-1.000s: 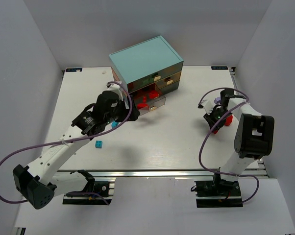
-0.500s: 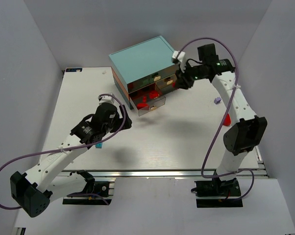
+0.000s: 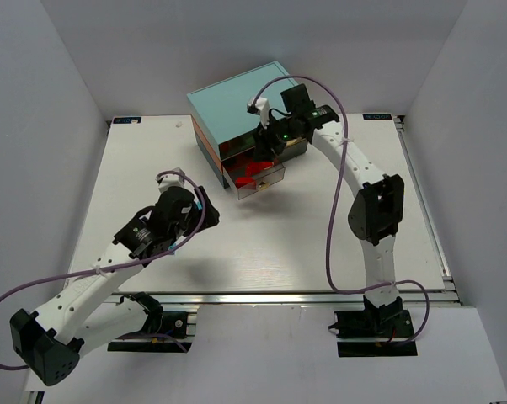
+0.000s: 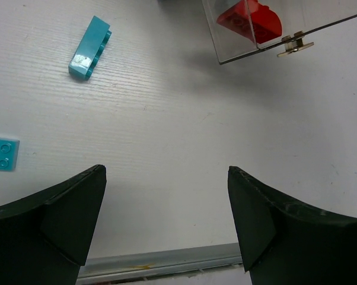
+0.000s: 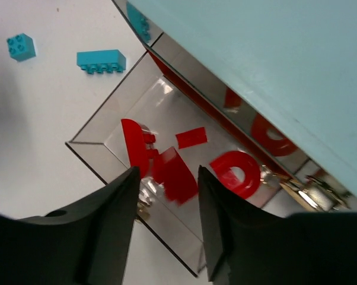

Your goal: Sort the legos into containers by color

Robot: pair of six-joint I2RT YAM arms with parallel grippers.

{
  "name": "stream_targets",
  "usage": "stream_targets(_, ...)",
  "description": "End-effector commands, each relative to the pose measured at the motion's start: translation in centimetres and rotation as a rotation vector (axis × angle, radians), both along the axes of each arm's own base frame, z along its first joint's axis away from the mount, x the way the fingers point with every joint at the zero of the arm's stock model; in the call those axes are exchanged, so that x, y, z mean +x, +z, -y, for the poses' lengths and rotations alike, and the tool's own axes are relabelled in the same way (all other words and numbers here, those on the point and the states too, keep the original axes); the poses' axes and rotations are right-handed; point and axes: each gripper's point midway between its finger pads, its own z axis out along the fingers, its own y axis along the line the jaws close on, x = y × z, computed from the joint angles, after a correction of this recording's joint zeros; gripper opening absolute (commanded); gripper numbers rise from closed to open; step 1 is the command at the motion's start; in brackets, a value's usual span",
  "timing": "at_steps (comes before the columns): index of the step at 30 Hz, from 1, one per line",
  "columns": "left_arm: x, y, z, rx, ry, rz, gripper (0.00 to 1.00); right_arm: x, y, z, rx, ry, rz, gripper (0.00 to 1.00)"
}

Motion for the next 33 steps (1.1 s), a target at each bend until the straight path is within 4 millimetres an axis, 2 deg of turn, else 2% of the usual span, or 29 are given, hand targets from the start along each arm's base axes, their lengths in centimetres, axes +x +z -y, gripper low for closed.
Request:
stream_targets(1, -0.3, 0.1, -0.9, -0.02, 0.054, 0.007, 0.93, 0.5, 2.7, -0.4, 0.045, -0.026, 0.049, 0.53)
stream_targets(3, -0.5, 0.0, -1.1, -0.022, 0.061, 0.007, 0.93, 0.6, 3.4, 0.0, 0.051, -0.047, 0.055, 0.57)
stream_targets(4, -0.5, -0.1, -1.2, -0.024, 0.068, 0.009, 0.93, 0.7, 3.4, 0.6, 0.048, -0.067, 0.045, 0.58)
stream_targets(6, -0.6, -0.2, -1.4, -0.021, 0.074, 0.005, 0.93, 1.1, 4.7, 2.2, 0.039, -0.131, 0.071, 0.58)
stream_targets(9, -0.6, -0.6, -1.7, -0.009, 0.087, -0.001, 0.93, 1.8, 5.1, 6.2, 0.0, -0.335, 0.055, 0.53)
stream_targets(10, -0.6, -0.6, -1.8, -0.005, 0.092, 0.001, 0.93, 2.0, 4.6, 9.2, -0.039, -0.482, 0.032, 0.45)
stream_targets(12, -0.6, -0.8, -2.0, 0.005, 0.096, 0.0, 0.93, 2.3, 4.2, 12.3, -0.065, -0.617, 0.03, 0.37)
stream_targets(13, -0.6, -1.0, -2.1, 0.012, 0.097, -0.002, 0.94, 1.6, 5.1, 13.9, -0.067, -0.667, 0.048, 0.36)
stream_targets(14, -0.6, -1.1, -2.2, 0.019, 0.101, -0.001, 0.94, 1.3, 2.5, 17.0, -0.108, -0.744, -0.013, 0.36)
stream_targets(15, -0.5, -1.2, -2.3, 0.026, 0.101, -0.001, 0.95, 0.9, 2.0, 18.3, -0.12, -0.783, -0.025, 0.38)
stream_targets(16, -0.4, -1.2, -2.3, 0.032, 0.099, 0.001, 0.96, 0.5, 2.2, 20.7, -0.136, -0.851, -0.016, 0.42)
stream_targets(17, -0.3, -1.3, -2.4, 0.04, 0.101, 0.003, 0.96, -0.3, -0.1, 23.0, -0.178, -0.905, -0.07, 0.45)
stream_targets(19, -0.1, -1.5, -2.3, 0.061, 0.092, 0.001, 0.97, -1.1, -0.7, 26.3, -0.197, -0.992, -0.085, 0.51)
stream_targets(20, -0.1, -1.5, -2.3, 0.067, 0.087, -0.001, 0.97, -1.8, -2.1, 28.2, -0.22, -1.033, -0.123, 0.53)
stream_targets(21, 0.0, -1.7, -2.2, 0.082, 0.076, -0.007, 0.97, -2.4, -2.0, 29.7, -0.222, -1.068, -0.127, 0.59)
stream_targets(22, 0.2, -1.7, -2.1, 0.086, 0.07, -0.005, 0.98, -2.8, -2.6, 30.3, -0.234, -1.08, -0.137, 0.67)
stream_targets(23, 0.2, -1.7, -1.9, 0.089, 0.061, -0.008, 0.98, -3.3, -3.0, 32.5, -0.243, -1.131, -0.159, 0.75)
stream_targets(25, 0.5, -1.9, -1.7, 0.106, 0.048, -0.013, 0.98, -4.9, -5.0, 33.9, -0.301, -1.16, -0.217, 0.86)
stream_targets(26, 0.5, -1.8, -1.6, 0.109, 0.042, -0.012, 0.98, -5.5, -5.8, 34.5, -0.32, -1.171, -0.234, 0.87)
stream_targets(27, 0.7, -1.9, -1.4, 0.107, 0.036, -0.011, 0.98, -6.4, -7.0, 36.2, -0.346, -1.22, -0.268, 0.87)
stream_targets(29, 0.8, -2.1, -1.3, 0.108, 0.03, -0.015, 0.98, -7.3, -8.5, 38.3, -0.418, -1.289, -0.303, 0.88)
stream_targets(31, 0.8, -2.3, -1.0, 0.096, 0.024, -0.017, 0.98, -8.0, -10.0, 39.6, -0.444, -1.327, -0.358, 0.89)
stream_targets(33, 0.7, -2.7, -0.8, 0.089, 0.019, -0.019, 0.98, -7.9, -11.0, 40.1, -0.452, -1.332, -0.374, 0.89)
